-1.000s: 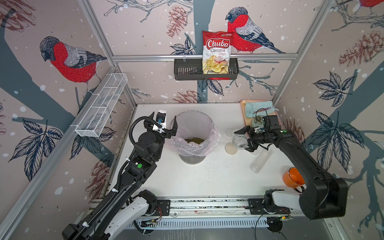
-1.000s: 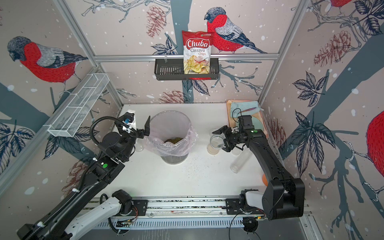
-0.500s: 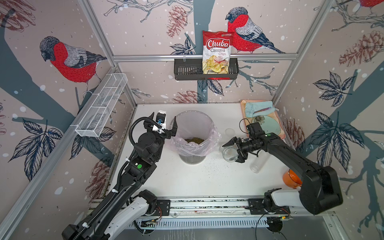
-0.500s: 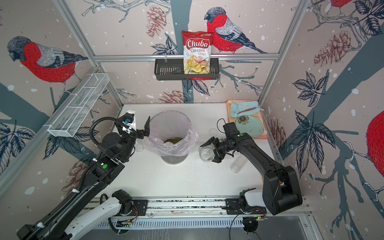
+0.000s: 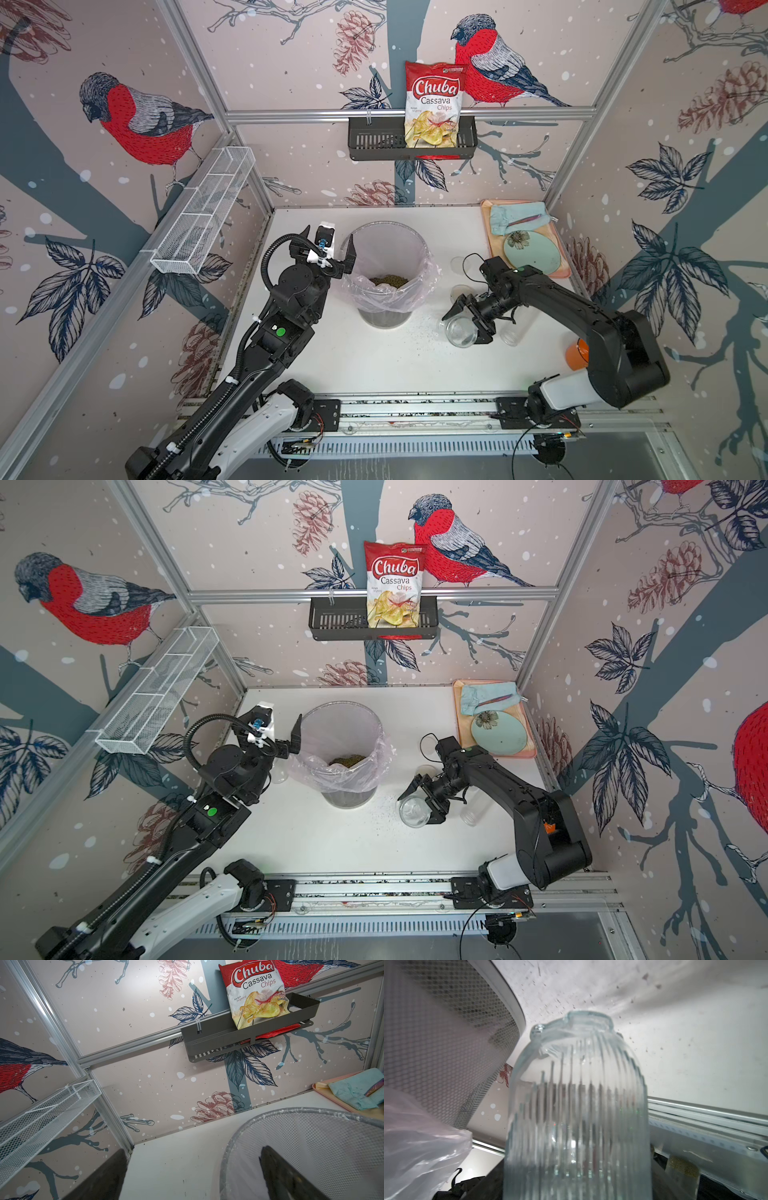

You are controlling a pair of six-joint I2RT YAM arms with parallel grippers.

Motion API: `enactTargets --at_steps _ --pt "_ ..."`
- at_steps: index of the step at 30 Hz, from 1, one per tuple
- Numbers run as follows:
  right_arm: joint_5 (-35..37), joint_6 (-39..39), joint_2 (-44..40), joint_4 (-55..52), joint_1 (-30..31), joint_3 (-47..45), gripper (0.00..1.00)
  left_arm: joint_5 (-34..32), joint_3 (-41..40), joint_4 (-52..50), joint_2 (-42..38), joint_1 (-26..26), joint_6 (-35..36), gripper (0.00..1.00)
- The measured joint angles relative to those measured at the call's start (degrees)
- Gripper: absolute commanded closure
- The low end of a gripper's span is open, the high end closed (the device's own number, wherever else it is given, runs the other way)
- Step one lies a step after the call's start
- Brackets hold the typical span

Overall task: Empty moldy mung beans from jars
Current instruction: Place the jar at the center of the board.

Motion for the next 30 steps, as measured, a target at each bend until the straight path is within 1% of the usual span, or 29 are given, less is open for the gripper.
enactTargets --at_steps 5,14,16,18,19,20,23,27,30 --pt "0.42 -4.44 1.84 -4.35 0.66 -0.35 0.73 0.11 0.00 0.02 -0.37 0.00 -0.02 0.03" --pt "3.50 -8.96 6.64 -8.90 0.33 1.86 0.69 0.15 0.00 -0.13 -0.98 0.00 -0.07 0.03" --pt "4.11 -9.44 7.63 -9.94 0.15 2.51 0.64 0.17 0.04 -0.15 -1.22 0.00 -0.07 0.03" --pt "4.76 -10.36 8.81 -10.82 -0.07 3.43 0.61 0.20 0.04 -0.15 -1.44 0.00 -0.07 0.03" --pt "4.79 -10.47 9.53 -11.30 -0.09 4.02 0.58 0.17 0.04 -0.15 -1.53 0.00 -0.07 0.03" --pt "4.83 -10.69 10.19 -11.76 -0.11 4.57 0.51 0.17 0.04 -0.15 -1.57 0.00 -0.04 0.03" --pt "4.76 -11.72 11.47 -12.83 -0.35 5.53 0.37 0.15 0.04 -0.15 -1.64 0.00 -0.02 0.03" --pt "4.92 -11.76 12.50 -13.60 -0.55 6.51 0.29 0.13 0.04 -0.15 -1.88 0.00 -0.02 0.03" --pt "5.20 -11.87 12.81 -14.01 -0.94 6.97 0.20 0.11 0.02 -0.15 -2.19 0.00 0.00 0.03"
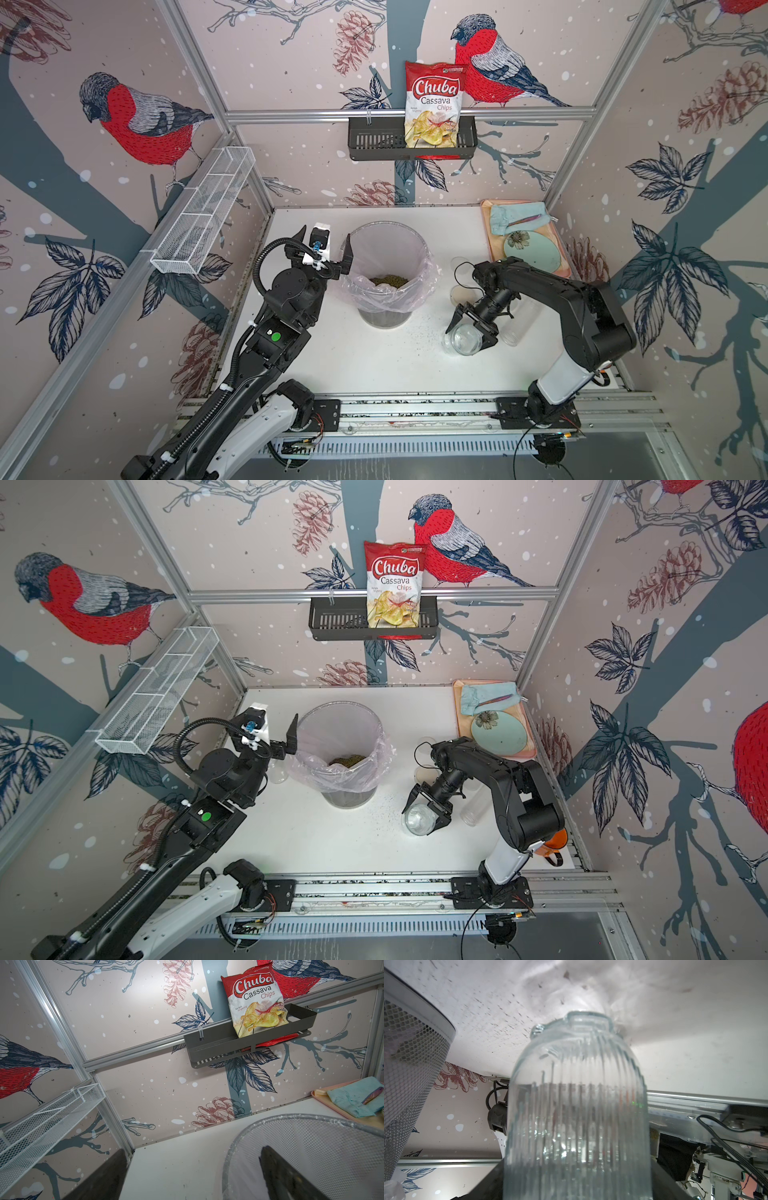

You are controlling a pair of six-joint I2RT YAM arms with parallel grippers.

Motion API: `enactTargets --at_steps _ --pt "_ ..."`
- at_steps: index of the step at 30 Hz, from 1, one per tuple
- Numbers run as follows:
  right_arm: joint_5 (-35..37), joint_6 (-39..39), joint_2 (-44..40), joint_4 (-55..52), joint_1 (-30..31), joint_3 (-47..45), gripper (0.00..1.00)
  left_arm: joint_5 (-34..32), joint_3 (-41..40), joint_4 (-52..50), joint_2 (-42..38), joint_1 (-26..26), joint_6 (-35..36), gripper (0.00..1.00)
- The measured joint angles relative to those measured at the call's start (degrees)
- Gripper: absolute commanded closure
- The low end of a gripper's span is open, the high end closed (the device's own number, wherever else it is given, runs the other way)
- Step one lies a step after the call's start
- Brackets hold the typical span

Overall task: Empty moldy mung beans from jars
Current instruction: Place the jar at the center of the board.

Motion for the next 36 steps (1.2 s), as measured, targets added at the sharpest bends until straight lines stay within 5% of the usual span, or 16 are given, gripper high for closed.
enactTargets --at_steps 11,36 --pt "3.21 0.20 0.09 0.11 -1.03 2.56 0.00 -1.66 -0.39 0.17 -0.52 0.00 0.07 0.03" --pt "6.16 2.19 -3.78 -0.39 -1.88 9.57 0.00 -1.66 -0.39 0.13 -0.68 0.00 0.44 0.03"
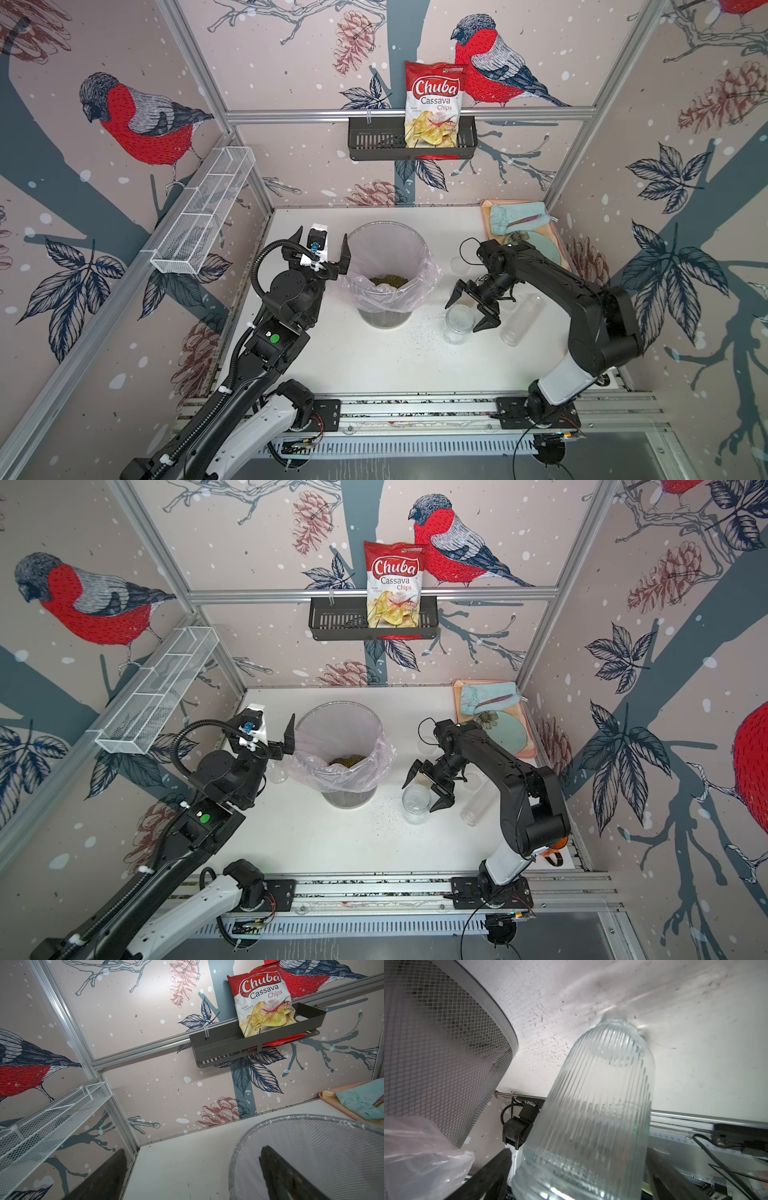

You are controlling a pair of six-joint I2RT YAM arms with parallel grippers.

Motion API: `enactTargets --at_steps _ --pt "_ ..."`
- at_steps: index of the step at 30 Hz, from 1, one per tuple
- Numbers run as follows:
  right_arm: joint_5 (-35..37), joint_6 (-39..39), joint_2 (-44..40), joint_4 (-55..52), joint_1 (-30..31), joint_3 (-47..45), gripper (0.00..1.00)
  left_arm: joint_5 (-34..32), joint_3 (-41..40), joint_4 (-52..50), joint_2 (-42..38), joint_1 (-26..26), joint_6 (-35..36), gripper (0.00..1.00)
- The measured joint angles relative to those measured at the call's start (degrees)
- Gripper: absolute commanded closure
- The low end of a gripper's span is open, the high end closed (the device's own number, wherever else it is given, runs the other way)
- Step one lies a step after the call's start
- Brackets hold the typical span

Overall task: Empty moldy mung beans from jars
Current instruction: Place the jar at the center of the board.

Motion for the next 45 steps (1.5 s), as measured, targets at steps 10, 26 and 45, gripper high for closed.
enactTargets --at_steps 10,26,45 --pt "7.06 1.25 -3.23 -4.83 -3.06 11.30 0.01 -1.77 0.00 0.13 -0.02 0.09 0.00 0.03" --pt "24.35 4.07 -6.19 5.05 -5.07 36.35 0.01 -4.72 0.02 0.26 -0.02 0.66 -1.22 0.03" --pt "81.35 -9.09 -43.04 41.59 -3.04 2.27 0.01 -11.96 5.86 -0.66 -0.63 10.97 -15.28 0.03"
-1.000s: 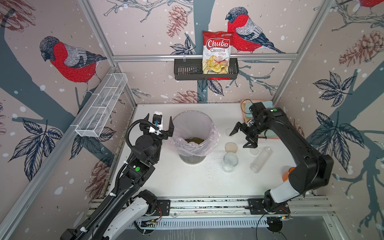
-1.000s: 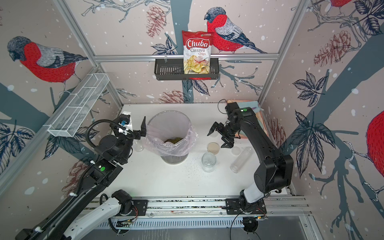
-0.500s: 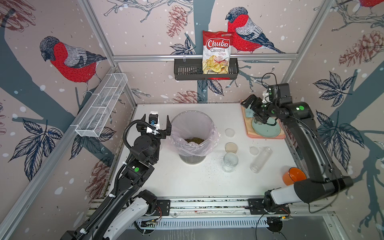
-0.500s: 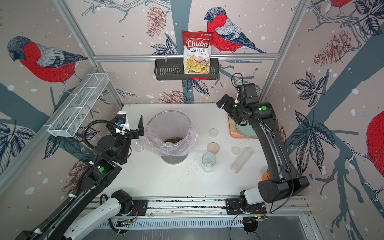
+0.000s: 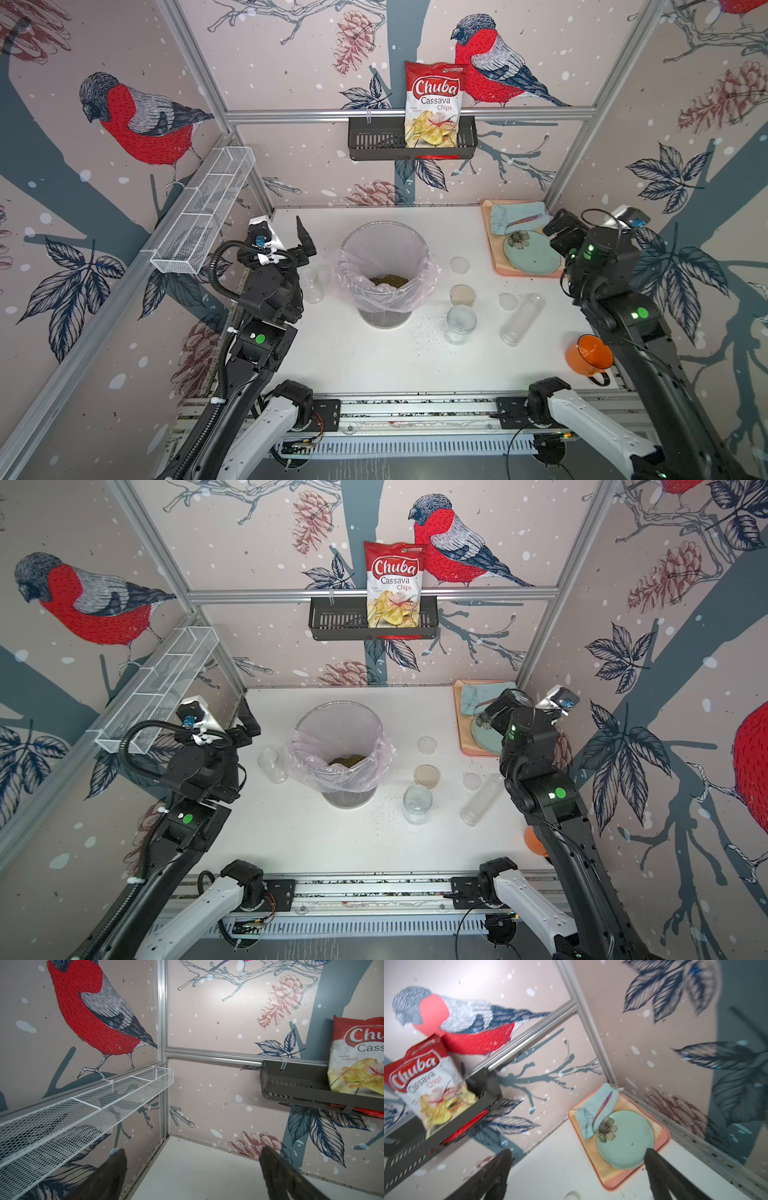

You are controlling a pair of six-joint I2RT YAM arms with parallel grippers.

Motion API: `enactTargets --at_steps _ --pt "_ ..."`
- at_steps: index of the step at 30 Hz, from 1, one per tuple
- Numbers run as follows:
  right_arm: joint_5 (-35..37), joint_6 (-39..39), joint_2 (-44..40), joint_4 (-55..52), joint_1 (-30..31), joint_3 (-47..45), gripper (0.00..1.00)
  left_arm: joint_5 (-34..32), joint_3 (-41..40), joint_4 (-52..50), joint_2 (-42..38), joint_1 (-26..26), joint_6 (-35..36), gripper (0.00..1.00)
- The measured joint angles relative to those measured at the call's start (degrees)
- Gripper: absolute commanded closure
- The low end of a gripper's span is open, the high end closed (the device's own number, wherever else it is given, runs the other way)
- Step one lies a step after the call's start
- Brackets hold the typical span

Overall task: Empty moldy mung beans from jars
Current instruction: Place the jar at the center of the board.

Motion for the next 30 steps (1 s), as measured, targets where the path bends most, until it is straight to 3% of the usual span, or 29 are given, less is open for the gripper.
enactTargets --at_steps 4,8,13,17,22,30 --pt "6.54 0.94 3.06 -3.76 -1.07 0.70 0.00 -3.91 4.07 -4.02 1.62 0.70 -3.23 0.03" --pt "6.29 2.51 3.67 -7.52 -3.93 -1.49 0.00 -6.21 5.62 -9.73 2.01 3.37 -7.41 0.03" --pt "-3.74 3.04 8.50 -13.57 -11.28 2.89 0.00 -5.81 3.39 -13.60 -0.24 6.73 -11.06 0.03" --pt "-14.01 4.66 12.81 -21.88 -12.24 4.90 0.00 -6.75 3.04 -13.94 0.55 7.87 -11.72 0.03" --pt "-24.50 7.80 12.28 -31.71 -12.46 -4.46 0.00 -7.28 3.13 -14.53 5.62 9.22 -11.58 0.03" --pt "-29.55 10.29 8.20 -39.89 -12.92 -9.01 0.01 -4.83 -1.53 -14.14 3.63 11.85 -11.89 0.03"
